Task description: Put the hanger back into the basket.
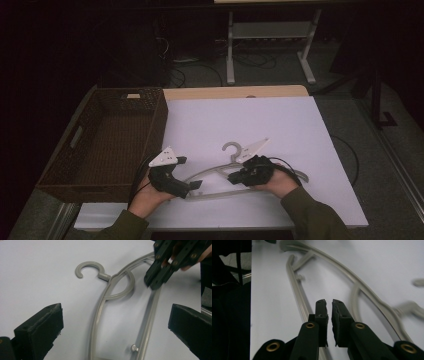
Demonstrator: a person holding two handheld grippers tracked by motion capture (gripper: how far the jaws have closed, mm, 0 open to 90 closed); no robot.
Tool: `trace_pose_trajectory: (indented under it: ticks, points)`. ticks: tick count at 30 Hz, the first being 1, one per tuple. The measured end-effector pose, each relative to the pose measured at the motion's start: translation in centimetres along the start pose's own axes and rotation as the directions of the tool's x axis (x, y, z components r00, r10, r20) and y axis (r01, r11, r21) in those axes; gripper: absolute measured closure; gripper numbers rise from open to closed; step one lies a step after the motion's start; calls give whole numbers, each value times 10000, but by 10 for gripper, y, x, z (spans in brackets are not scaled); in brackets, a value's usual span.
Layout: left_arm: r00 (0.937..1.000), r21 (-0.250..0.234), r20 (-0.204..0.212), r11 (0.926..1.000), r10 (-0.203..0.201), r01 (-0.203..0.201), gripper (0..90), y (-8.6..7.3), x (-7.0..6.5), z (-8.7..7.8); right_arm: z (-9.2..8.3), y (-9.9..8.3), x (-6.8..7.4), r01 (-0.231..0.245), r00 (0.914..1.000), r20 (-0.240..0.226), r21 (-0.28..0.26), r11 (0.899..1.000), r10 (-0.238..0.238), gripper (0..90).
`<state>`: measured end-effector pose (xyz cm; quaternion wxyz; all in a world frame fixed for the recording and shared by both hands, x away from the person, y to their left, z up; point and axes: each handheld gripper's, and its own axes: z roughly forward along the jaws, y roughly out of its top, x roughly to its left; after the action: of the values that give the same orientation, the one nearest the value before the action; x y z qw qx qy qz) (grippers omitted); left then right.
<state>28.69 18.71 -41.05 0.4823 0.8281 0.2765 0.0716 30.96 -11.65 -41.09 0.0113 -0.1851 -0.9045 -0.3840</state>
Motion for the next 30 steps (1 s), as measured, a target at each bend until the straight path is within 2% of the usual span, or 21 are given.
trace_pose_trajectory:
  ticks: [2, 3, 4, 5, 6, 7, 8, 13, 14, 15, 16, 19, 20, 21, 22, 26, 30]
  points:
    - [10000, 6, 0, 10000, -5, 5, 0, 0, 0, 1, -12, -9, -1, -245, 9993, 282, -132, 9996, 249, 802]
    - [10000, 6, 0, 10000, -5, 5, 0, 0, 0, 1, -12, -9, -1, -245, 9993, 282, -132, 9996, 249, 802]
    - [10000, 37, -14, 10000, -2, 2, 0, 0, 0, 1, -23, -19, -3, -424, 9978, 494, -225, 9988, 435, 794]
    - [10000, 35, -12, 10000, -18, 18, 0, 0, 0, 1, -23, -19, -3, -424, 9978, 494, -225, 9988, 435, 794]
    - [10000, 44, -5, 10000, -25, 25, 0, 0, 0, 2, -28, -23, -2, -673, 9962, 528, -298, 9973, 688, 786]
    - [10000, 73, -6, 10000, 9, -9, 0, 0, 0, 2, -37, -33, -3, -793, 9932, 824, -339, 9963, 819, 761]
    - [10000, 73, -6, 10000, 9, -9, 0, 0, 0, 2, -37, -33, -3, -793, 9932, 824, -339, 9963, 819, 761]
    - [10000, 82, -18, 10000, -13, 13, 0, -1, 0, 2, -51, -55, -1, -1099, 9860, 1223, -340, 9934, 1133, 706]
    - [10000, 74, -12, 10000, -19, 19, 0, -1, 0, 2, -52, -58, -1, -1159, 9850, 1248, -332, 9927, 1192, 714]
    - [10000, 90, -7, 10000, -9, 9, 0, -1, 0, 2, -54, -64, 1, -1322, 9821, 1319, -258, 9909, 1345, 767]
    - [10000, 90, -7, 10000, -9, 9, 0, -1, 0, 2, -54, -64, 1, -1322, 9821, 1319, -258, 9909, 1345, 767]
    - [10000, 94, -5, 10000, -19, 19, 0, -1, 0, 3, -55, -70, 3, -1296, 9819, 1377, -134, 9915, 1302, 848]
    - [10000, 97, -9, 9999, -26, 26, 0, -1, 0, 3, -55, -71, 3, -1422, 9803, 1376, -79, 9898, 1419, 865]
    - [10000, 100, -11, 9999, -19, 19, 0, -1, 0, 3, -55, -72, 2, -1306, 9820, 1370, -75, 9914, 1304, 882]
    - [10000, 102, -19, 9999, -21, 21, 0, -1, 0, 3, -55, -72, 3, -1475, 9804, 1325, 9, 9891, 1461, 893]
    - [10000, 86, -22, 10000, -34, 34, 0, -1, 0, 3, -53, -72, 3, -1354, 9821, 1339, 111, 9907, 1327, 894]
    - [10000, 102, -30, 9999, -23, 23, 0, -1, 0, 3, -51, -73, 2, -1428, 9800, 1435, 264, 9894, 1377, 895]
